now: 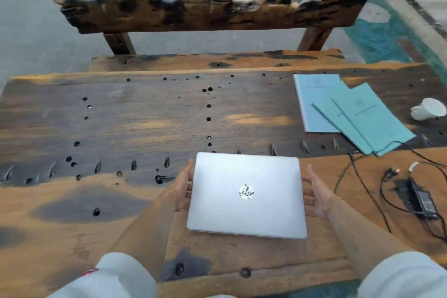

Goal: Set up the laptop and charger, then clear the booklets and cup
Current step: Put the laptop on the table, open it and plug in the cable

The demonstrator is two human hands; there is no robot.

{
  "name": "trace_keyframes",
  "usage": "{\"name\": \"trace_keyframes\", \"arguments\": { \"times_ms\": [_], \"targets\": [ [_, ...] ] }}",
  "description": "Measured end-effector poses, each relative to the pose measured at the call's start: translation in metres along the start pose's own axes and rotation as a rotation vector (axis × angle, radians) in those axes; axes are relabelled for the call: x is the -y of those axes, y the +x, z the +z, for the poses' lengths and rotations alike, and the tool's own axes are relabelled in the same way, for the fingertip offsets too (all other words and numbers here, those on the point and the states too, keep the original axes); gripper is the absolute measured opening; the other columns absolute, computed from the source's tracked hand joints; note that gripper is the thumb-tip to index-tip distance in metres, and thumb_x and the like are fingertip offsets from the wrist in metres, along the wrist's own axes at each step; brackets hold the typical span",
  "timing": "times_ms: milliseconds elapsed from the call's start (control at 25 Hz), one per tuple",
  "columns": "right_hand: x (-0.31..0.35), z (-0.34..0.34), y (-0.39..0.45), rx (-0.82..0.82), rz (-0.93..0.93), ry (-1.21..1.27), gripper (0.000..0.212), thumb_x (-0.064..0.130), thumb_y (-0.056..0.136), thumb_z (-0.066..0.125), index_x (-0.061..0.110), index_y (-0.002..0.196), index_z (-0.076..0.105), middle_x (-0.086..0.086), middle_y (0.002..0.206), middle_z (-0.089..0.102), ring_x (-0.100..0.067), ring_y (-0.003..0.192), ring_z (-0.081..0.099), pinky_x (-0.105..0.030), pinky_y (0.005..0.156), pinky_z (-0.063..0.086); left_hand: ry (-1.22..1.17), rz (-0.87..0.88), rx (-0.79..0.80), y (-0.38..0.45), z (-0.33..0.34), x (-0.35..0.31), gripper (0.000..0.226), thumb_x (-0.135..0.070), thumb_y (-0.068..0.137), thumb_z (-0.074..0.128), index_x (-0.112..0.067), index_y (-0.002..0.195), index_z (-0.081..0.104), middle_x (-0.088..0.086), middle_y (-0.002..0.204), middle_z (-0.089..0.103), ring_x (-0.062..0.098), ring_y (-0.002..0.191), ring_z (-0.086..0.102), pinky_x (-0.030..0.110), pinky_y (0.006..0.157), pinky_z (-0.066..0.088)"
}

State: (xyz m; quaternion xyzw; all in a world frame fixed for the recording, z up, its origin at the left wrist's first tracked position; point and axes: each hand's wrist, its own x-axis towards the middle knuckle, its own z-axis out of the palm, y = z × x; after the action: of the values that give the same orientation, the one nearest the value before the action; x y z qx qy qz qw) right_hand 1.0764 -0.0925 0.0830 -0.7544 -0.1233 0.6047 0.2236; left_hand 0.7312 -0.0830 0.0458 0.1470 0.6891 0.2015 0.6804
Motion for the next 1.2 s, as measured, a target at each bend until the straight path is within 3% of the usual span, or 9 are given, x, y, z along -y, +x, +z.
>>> {"name": "trace_keyframes", "arguments": {
  "times_ms": [160, 360, 440, 560, 720, 840, 960, 1080, 1200],
  "targets": [
    [0.02, -0.016, 0.021, 0.062, -0.005, -0.041, 0.076, 0.081, 0.08, 0.04, 0.024, 0.13, 0.053, -0.009, 0.13, 0.058, -0.03, 0.114, 0.057, -0.05, 0.104, 0.043, -0.067, 0.002, -0.105, -0.011, 0.032, 0.004, 0.072, -0.078, 0.086, 0.034, -0.013, 0.104, 0.062, 0.011, 0.09, 0.066, 0.027, 0.078, 0.062, 0.037, 0.07, 0.048],
    [0.04, -0.054, 0.045, 0.11, -0.002, -0.113, 0.081, 0.082, 0.078, 0.042, 0.023, 0.134, 0.053, -0.01, 0.129, 0.059, -0.03, 0.116, 0.056, -0.05, 0.106, 0.041, -0.12, -0.003, -0.215, -0.01, 0.087, 0.006, 0.065, -0.072, 0.09, 0.035, -0.013, 0.094, 0.063, 0.009, 0.083, 0.064, 0.025, 0.075, 0.059, 0.036, 0.077, 0.045],
    [0.046, -0.068, 0.053, 0.117, -0.017, -0.104, 0.072, 0.078, 0.081, 0.043, 0.023, 0.127, 0.054, -0.008, 0.116, 0.064, -0.028, 0.107, 0.06, -0.047, 0.101, 0.045, -0.136, 0.001, -0.236, -0.004, 0.108, 0.005, 0.064, -0.07, 0.091, 0.036, -0.014, 0.1, 0.064, 0.007, 0.084, 0.065, 0.024, 0.075, 0.06, 0.035, 0.075, 0.045],
    [0.056, -0.08, 0.067, 0.14, -0.027, -0.112, 0.072, 0.074, 0.086, 0.041, 0.023, 0.134, 0.053, -0.008, 0.123, 0.062, -0.028, 0.113, 0.057, -0.047, 0.103, 0.043, -0.177, 0.01, -0.262, 0.004, 0.131, 0.001, 0.062, -0.067, 0.091, 0.039, -0.015, 0.115, 0.063, 0.004, 0.089, 0.066, 0.021, 0.078, 0.061, 0.034, 0.072, 0.046],
    [0.071, -0.088, 0.08, 0.143, 0.001, -0.084, 0.045, 0.057, 0.097, 0.038, 0.017, 0.114, 0.054, -0.003, 0.091, 0.061, -0.019, 0.087, 0.058, -0.035, 0.076, 0.045, -0.171, 0.002, -0.282, 0.022, 0.149, -0.001, 0.058, -0.063, 0.094, 0.04, -0.017, 0.126, 0.057, 0.005, 0.108, 0.066, 0.025, 0.096, 0.061, 0.041, 0.091, 0.044],
    [0.069, -0.085, 0.109, 0.148, 0.01, -0.098, 0.054, 0.062, 0.094, 0.041, 0.015, 0.115, 0.058, -0.002, 0.093, 0.066, -0.019, 0.083, 0.062, -0.033, 0.067, 0.048, -0.144, -0.025, -0.31, 0.043, 0.152, 0.0, 0.066, -0.066, 0.089, 0.045, -0.022, 0.137, 0.052, 0.004, 0.139, 0.055, 0.027, 0.124, 0.05, 0.046, 0.11, 0.032],
    [0.06, -0.081, 0.135, 0.145, 0.039, -0.093, 0.067, 0.072, 0.087, 0.044, 0.017, 0.118, 0.066, -0.007, 0.107, 0.072, -0.026, 0.094, 0.068, -0.037, 0.08, 0.055, -0.166, -0.045, -0.308, 0.055, 0.157, -0.002, 0.062, -0.062, 0.091, 0.047, -0.02, 0.136, 0.051, 0.001, 0.137, 0.053, 0.025, 0.121, 0.049, 0.041, 0.108, 0.032],
    [0.056, -0.076, 0.151, 0.08, 0.04, -0.114, 0.065, 0.07, 0.088, 0.044, 0.019, 0.124, 0.064, -0.007, 0.122, 0.067, -0.027, 0.108, 0.064, -0.044, 0.097, 0.05, -0.13, -0.063, -0.316, 0.072, 0.16, -0.003, 0.091, -0.078, 0.07, 0.051, -0.026, 0.144, 0.044, 0.0, 0.15, 0.042, 0.026, 0.137, 0.038, 0.05, 0.116, 0.025],
    [0.029, -0.078, 0.207, 0.006, -0.011, -0.191, 0.096, 0.09, 0.065, 0.038, 0.024, 0.132, 0.059, -0.003, 0.134, 0.061, -0.028, 0.122, 0.056, -0.047, 0.108, 0.041, -0.077, -0.064, -0.372, 0.083, 0.16, -0.004, 0.083, -0.069, 0.079, 0.052, -0.022, 0.147, 0.04, 0.003, 0.155, 0.03, 0.028, 0.141, 0.03, 0.052, 0.116, 0.022]
  ]
}}
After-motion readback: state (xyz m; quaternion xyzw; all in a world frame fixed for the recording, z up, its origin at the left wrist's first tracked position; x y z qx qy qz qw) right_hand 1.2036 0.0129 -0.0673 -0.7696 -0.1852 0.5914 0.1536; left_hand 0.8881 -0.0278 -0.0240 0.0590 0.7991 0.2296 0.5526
